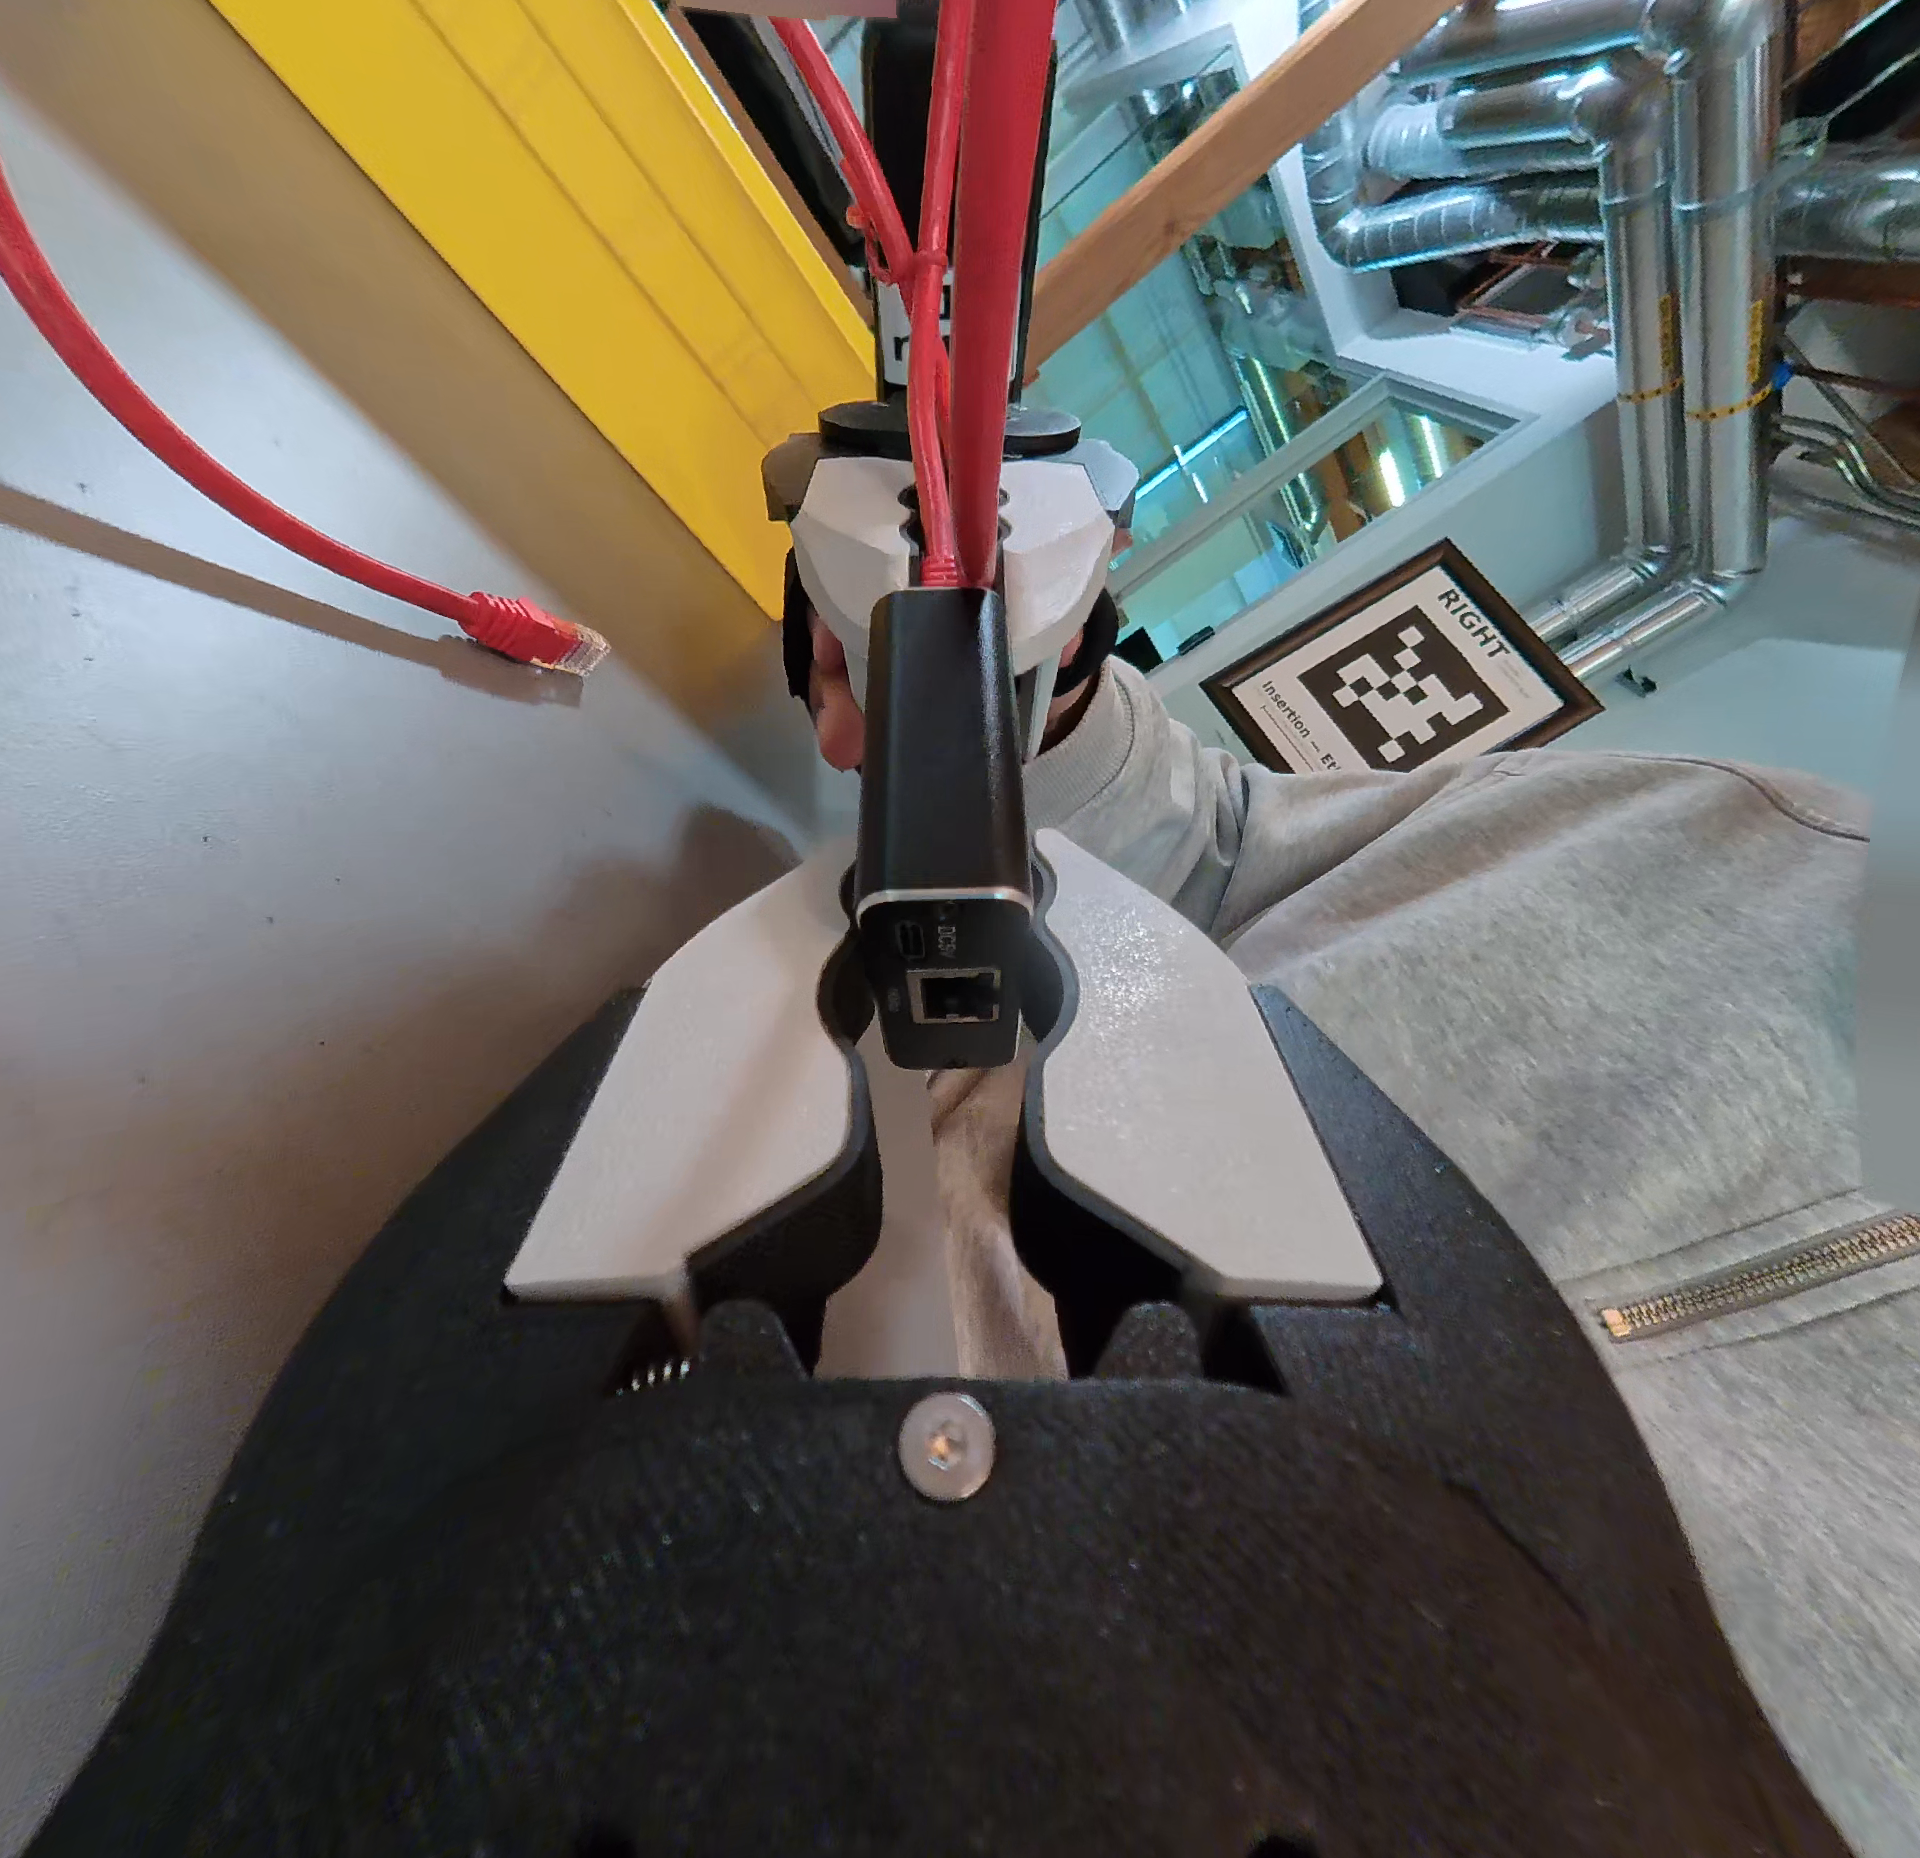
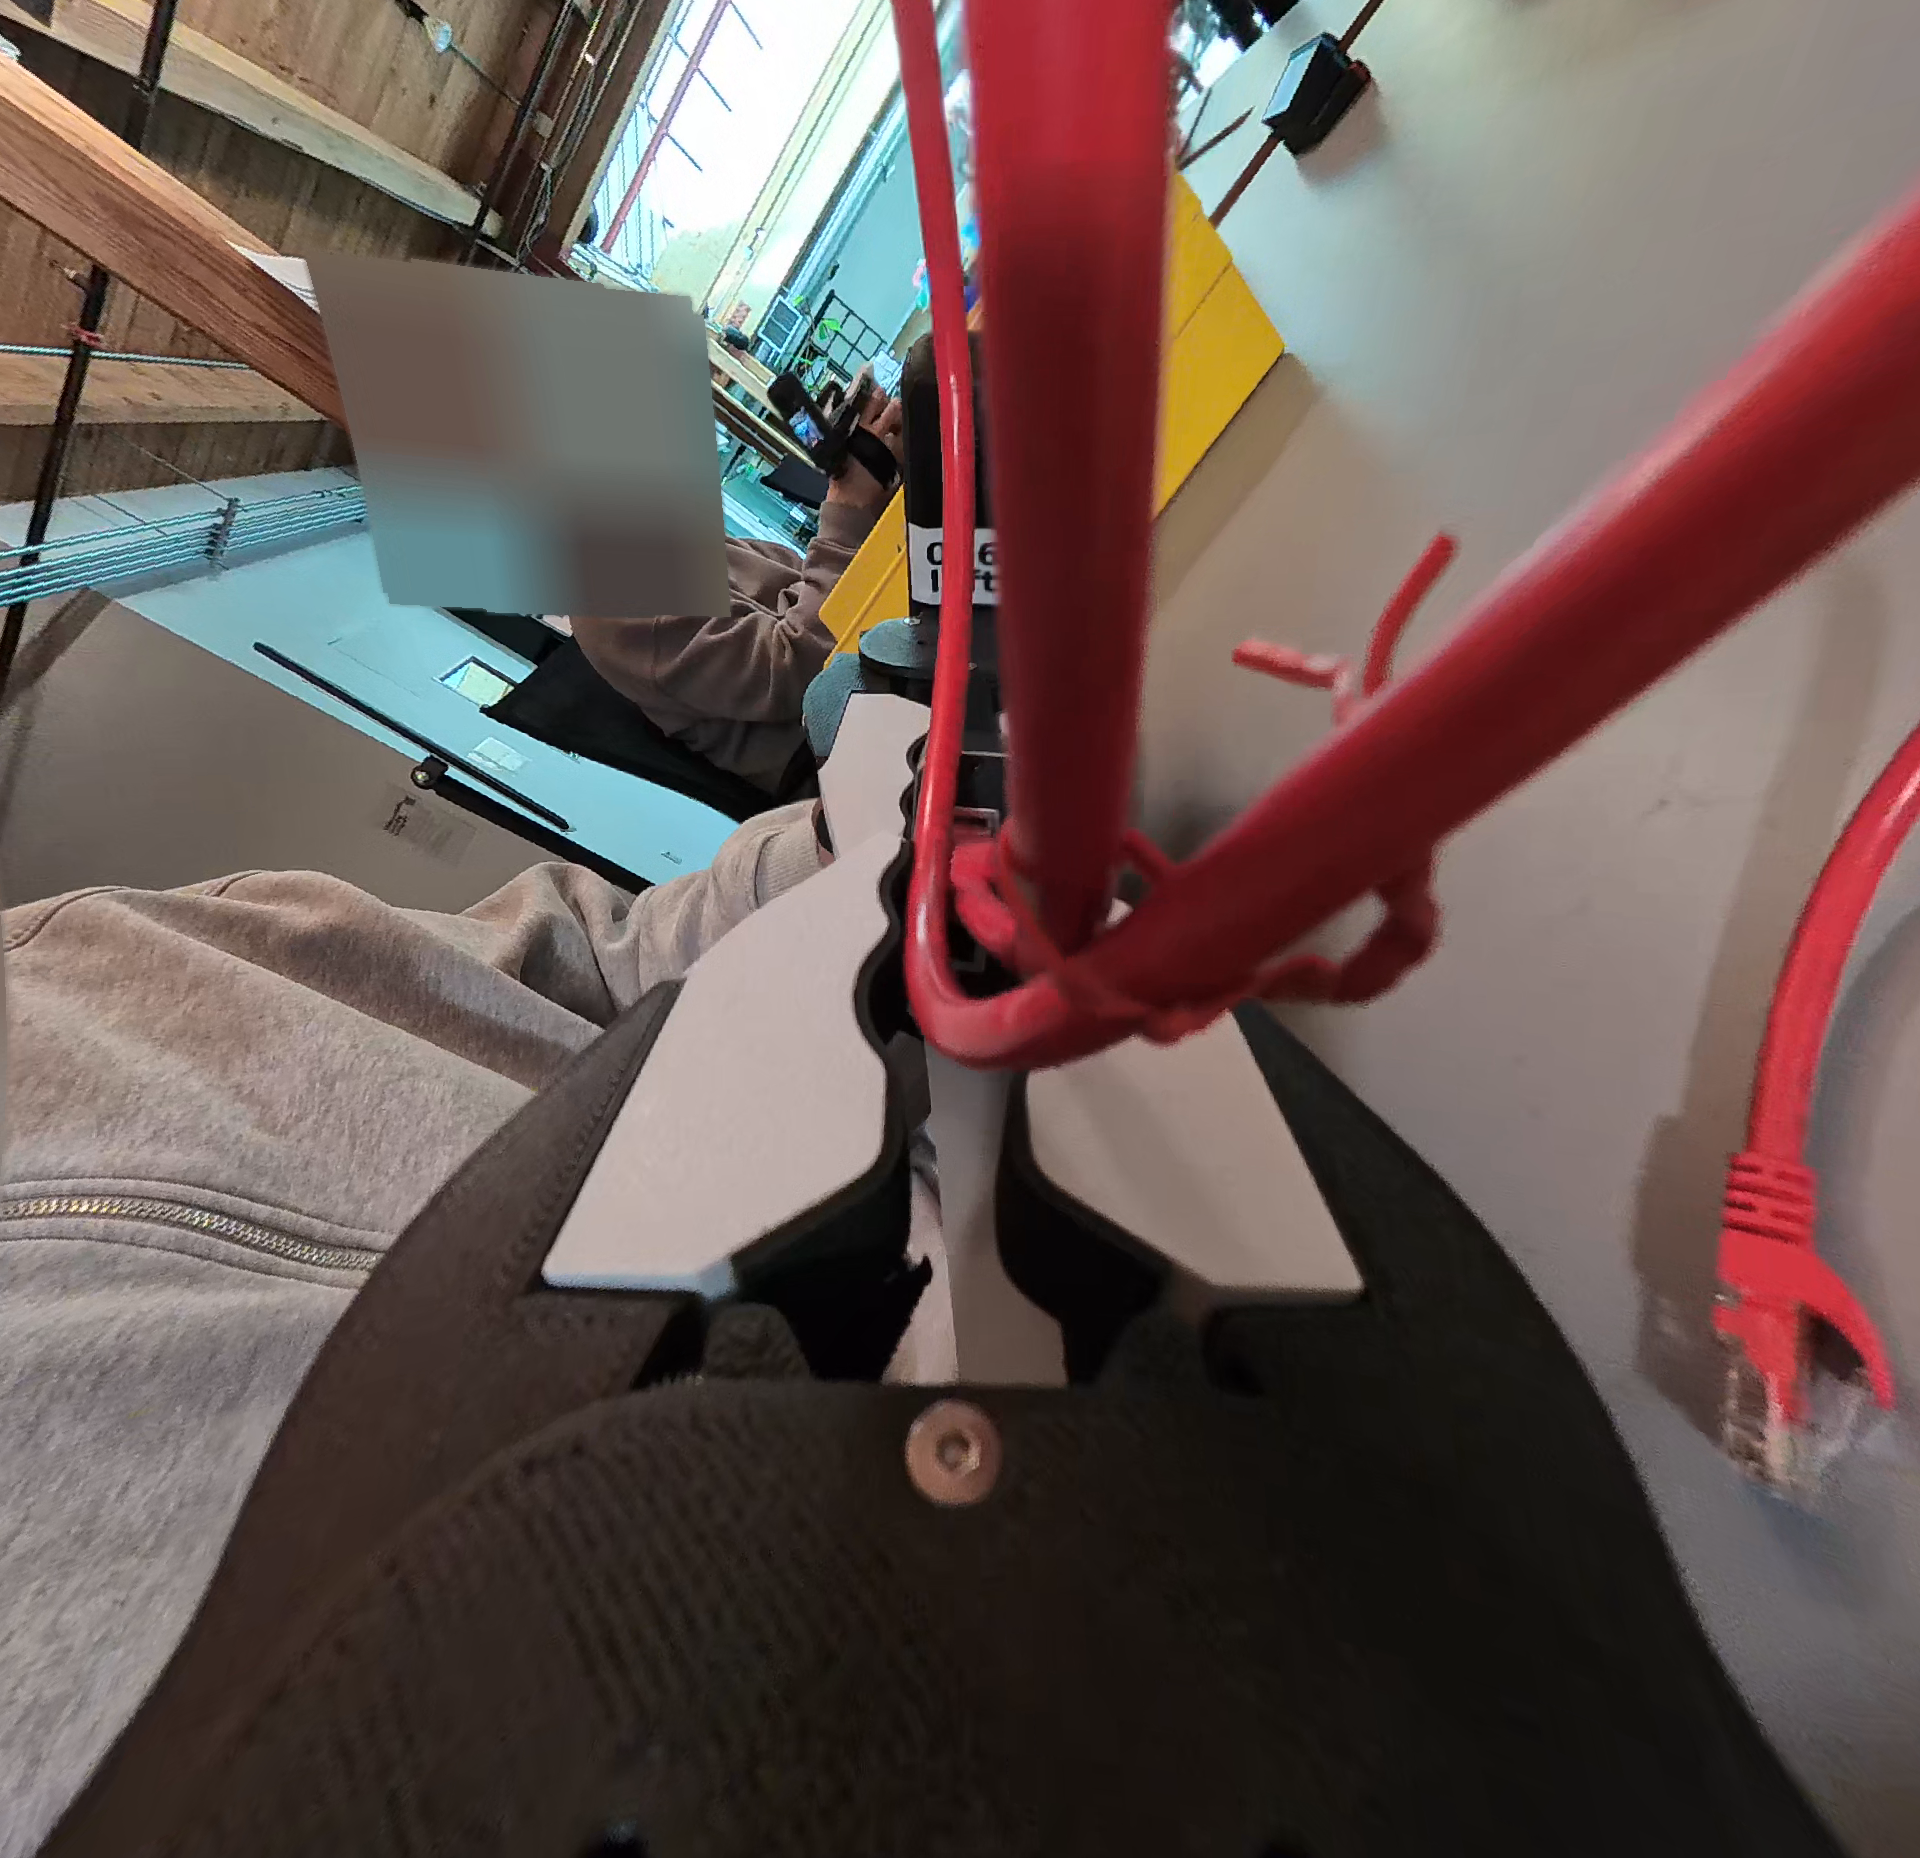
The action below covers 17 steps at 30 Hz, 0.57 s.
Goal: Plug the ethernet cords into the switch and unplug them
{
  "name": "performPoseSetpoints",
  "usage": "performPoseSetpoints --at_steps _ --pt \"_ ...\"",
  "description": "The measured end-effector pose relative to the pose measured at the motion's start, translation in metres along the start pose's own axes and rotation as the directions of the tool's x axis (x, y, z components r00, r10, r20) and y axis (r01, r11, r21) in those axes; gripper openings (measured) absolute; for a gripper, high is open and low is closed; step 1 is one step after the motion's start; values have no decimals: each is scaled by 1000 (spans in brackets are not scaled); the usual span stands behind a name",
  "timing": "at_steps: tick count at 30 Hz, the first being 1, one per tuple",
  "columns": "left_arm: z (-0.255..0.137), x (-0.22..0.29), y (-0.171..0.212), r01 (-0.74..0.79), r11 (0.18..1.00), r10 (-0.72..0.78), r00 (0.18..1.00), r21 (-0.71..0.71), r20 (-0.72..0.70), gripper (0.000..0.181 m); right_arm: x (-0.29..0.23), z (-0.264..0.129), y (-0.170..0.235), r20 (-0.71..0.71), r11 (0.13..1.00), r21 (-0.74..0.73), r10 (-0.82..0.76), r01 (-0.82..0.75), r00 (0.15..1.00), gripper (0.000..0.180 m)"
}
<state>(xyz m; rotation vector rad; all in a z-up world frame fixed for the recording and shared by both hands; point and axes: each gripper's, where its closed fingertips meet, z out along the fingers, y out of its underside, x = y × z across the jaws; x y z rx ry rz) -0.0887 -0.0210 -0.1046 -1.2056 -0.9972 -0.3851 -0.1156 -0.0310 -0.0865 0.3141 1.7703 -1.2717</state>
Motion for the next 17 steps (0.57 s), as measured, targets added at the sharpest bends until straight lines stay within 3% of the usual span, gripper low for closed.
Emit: performPoseSetpoints --at_steps 6,12,15,17 --pt "1 3 -1 7 1000 -7 1000 10 -22 24 -3 0 0 9 1000 5 -13 13 1000 14" --pt "5 8 -11 81 994 -74 993 77 -88 26 -5 0 -15 49 990 135 -38 31 998 15" --pt "2 10 -14 117 988 -104 986 104 -128 25 0 -1 -17 34 986 163 -36 30 999 31" --pt "-3 9 -19 114 985 -97 987 129 -130 25 2 -1 -18 29 986 165 -41 36 999 33"
